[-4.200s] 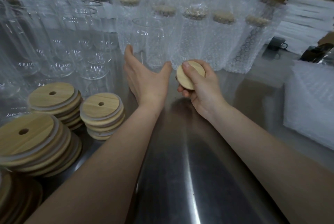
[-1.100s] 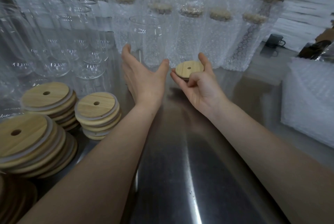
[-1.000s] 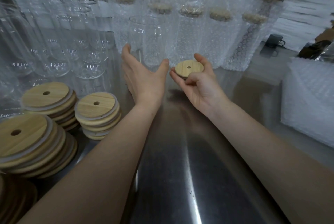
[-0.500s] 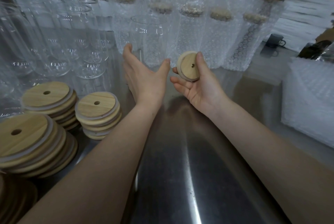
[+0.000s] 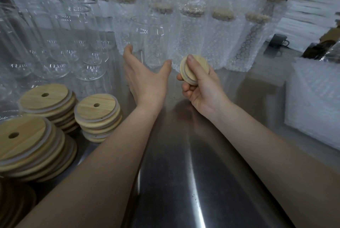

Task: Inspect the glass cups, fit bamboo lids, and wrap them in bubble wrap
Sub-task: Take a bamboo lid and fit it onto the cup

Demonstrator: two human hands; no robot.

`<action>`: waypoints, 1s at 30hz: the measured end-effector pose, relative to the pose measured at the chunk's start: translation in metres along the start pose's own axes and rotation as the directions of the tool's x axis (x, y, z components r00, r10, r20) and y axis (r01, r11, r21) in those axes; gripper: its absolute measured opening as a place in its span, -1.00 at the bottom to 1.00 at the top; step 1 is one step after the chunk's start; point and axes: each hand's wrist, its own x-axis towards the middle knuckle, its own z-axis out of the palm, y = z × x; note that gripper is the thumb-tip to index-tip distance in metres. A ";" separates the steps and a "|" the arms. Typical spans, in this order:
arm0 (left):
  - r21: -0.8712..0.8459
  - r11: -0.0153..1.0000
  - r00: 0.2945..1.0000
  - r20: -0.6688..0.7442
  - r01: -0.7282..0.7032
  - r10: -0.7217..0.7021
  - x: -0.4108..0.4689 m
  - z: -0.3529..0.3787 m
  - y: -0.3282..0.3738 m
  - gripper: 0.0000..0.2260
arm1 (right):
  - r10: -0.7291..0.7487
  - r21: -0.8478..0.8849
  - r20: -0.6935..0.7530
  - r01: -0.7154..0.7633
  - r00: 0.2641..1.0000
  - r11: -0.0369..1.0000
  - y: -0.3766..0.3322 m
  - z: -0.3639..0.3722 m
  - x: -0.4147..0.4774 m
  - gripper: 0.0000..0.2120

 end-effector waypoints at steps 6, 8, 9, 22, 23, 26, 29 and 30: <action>0.000 1.000 1.000 -0.001 0.003 -0.003 -0.001 0.000 0.001 -0.21 | -0.026 0.020 0.011 0.026 1.000 0.999 0.000 0.001 0.001 -0.77; 0.002 1.000 1.000 0.000 0.003 -0.003 -0.001 0.000 0.001 -0.21 | -0.015 0.051 0.018 0.014 1.000 0.999 0.000 0.002 0.002 -0.69; 0.003 1.000 1.000 0.001 0.003 -0.003 -0.001 0.000 0.002 -0.21 | -0.004 0.071 0.023 0.002 1.000 0.997 0.001 0.002 0.003 -0.64; 0.009 1.000 1.000 -0.006 -0.006 0.006 0.000 -0.001 0.001 -0.20 | -0.043 0.194 0.065 0.029 0.997 0.981 0.003 0.001 0.005 -0.48; 0.009 1.000 1.000 -0.005 -0.005 0.005 0.000 -0.001 0.001 -0.20 | -0.056 0.174 0.057 0.045 0.997 0.984 0.004 0.001 0.005 -0.50; 0.010 1.000 1.000 -0.007 -0.003 0.003 0.000 0.000 0.001 -0.19 | -0.065 0.128 0.032 0.061 0.997 0.990 0.004 0.001 0.005 -0.57; 0.007 1.000 1.000 -0.002 -0.002 0.002 0.000 0.000 0.001 -0.19 | -0.057 0.076 0.019 0.055 0.998 0.996 0.005 0.001 0.004 -0.63; 0.006 1.000 1.000 -0.001 0.000 0.000 0.000 0.000 0.001 -0.19 | -0.057 0.063 0.019 0.056 0.998 0.996 0.005 0.001 0.004 -0.66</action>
